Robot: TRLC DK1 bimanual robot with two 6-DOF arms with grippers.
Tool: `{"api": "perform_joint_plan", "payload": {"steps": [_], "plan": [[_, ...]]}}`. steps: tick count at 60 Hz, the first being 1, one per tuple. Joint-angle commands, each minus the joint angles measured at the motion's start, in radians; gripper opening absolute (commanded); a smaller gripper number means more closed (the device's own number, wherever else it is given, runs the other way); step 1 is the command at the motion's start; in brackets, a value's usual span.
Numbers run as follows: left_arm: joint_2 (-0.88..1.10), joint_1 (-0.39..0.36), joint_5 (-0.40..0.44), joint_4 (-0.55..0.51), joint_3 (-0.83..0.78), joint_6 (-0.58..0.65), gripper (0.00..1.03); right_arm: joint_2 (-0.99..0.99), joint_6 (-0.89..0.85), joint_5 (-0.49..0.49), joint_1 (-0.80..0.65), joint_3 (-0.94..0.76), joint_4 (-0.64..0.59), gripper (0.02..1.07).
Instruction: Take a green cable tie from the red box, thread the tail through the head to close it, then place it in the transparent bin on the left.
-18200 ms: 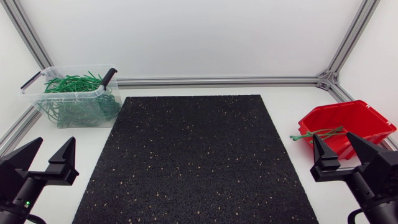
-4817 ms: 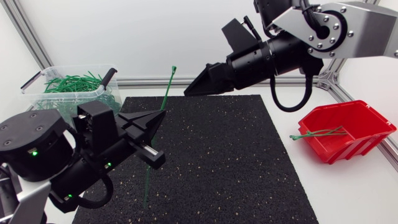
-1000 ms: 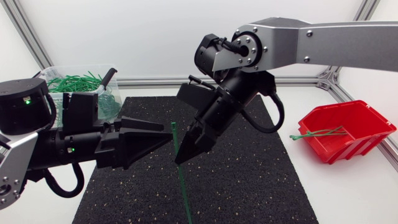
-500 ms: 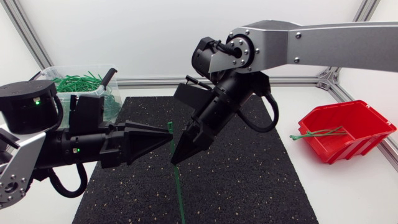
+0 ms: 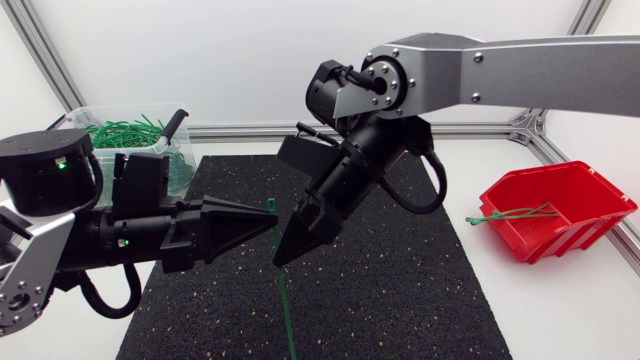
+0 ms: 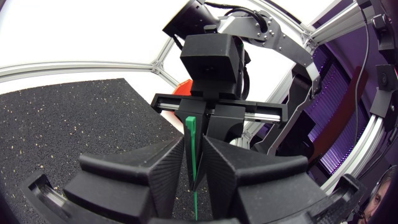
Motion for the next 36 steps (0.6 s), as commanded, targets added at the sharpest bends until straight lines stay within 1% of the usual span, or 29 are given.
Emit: {"api": "perform_joint_plan", "payload": {"steps": [1, 2, 7, 14, 20, 36], "plan": [[0.011, -0.006, 0.017, 0.015, 0.012, -0.024, 0.21, 0.014, -0.013, -0.008, 0.007, 0.019, -0.017, 0.07], [0.011, -0.006, 0.017, 0.015, 0.012, -0.024, 0.19, 0.013, -0.011, -0.008, 0.007, 0.019, -0.017, 0.07], [0.011, -0.006, 0.017, 0.015, 0.012, -0.024, 0.14, 0.011, -0.01, -0.008, 0.007, 0.019, -0.016, 0.07], [0.01, -0.006, 0.018, 0.015, 0.012, -0.024, 0.14, 0.007, -0.008, -0.008, 0.008, 0.016, -0.016, 0.07], [0.01, -0.008, 0.018, 0.015, 0.01, -0.024, 0.04, 0.007, -0.007, -0.008, 0.008, 0.016, -0.014, 0.07], [0.013, -0.003, 0.036, 0.007, 0.009, -0.024, 0.04, 0.003, -0.005, -0.002, 0.019, 0.01, 0.001, 0.08]]}}
